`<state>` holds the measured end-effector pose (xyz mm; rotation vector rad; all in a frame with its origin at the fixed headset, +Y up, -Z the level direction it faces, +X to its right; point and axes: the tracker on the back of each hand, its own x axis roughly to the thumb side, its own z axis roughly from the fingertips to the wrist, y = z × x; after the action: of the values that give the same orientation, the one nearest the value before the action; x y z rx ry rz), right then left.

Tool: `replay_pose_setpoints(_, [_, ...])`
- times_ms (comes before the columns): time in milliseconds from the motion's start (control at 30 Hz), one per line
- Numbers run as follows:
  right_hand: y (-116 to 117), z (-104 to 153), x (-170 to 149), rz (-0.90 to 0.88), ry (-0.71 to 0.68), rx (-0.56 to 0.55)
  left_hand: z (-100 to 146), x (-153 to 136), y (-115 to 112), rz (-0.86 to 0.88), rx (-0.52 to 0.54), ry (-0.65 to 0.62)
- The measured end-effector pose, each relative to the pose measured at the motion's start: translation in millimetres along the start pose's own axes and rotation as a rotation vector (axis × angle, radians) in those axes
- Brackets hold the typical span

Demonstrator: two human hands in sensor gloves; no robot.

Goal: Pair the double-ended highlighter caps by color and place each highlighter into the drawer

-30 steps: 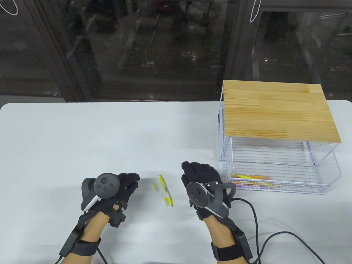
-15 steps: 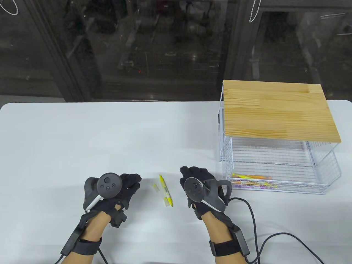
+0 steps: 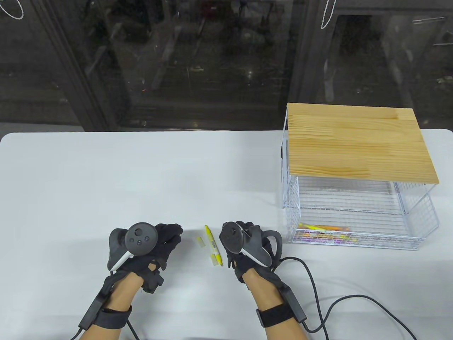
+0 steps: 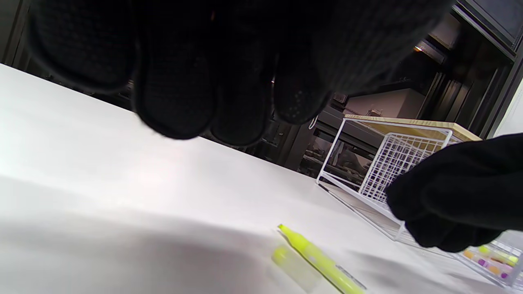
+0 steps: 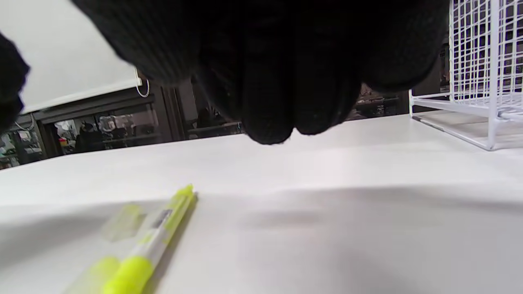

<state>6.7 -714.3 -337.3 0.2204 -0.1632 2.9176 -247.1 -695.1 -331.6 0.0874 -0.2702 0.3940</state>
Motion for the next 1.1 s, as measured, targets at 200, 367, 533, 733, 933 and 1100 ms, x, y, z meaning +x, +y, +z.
replay_pose_setpoints(200, [19,-9,13,0.084,0.020,0.070,0,0,0,0.007,0.000,0.005])
replay_pose_setpoints(367, [23,-18,20,0.120,0.043,0.087,0,-1,1,0.018,0.004,0.008])
replay_pose_setpoints(533, [27,-32,27,0.151,0.080,0.140,0,-1,1,0.021,-0.003,0.014])
replay_pose_setpoints(733, [38,-36,34,0.188,0.066,0.149,0,-1,1,0.022,-0.010,0.015])
replay_pose_setpoints(933, [43,-35,36,0.226,0.063,0.153,-1,1,-3,0.000,-0.028,0.005])
replay_pose_setpoints(1100, [43,-35,36,0.230,0.063,0.146,-1,2,-4,-0.004,-0.032,0.001])
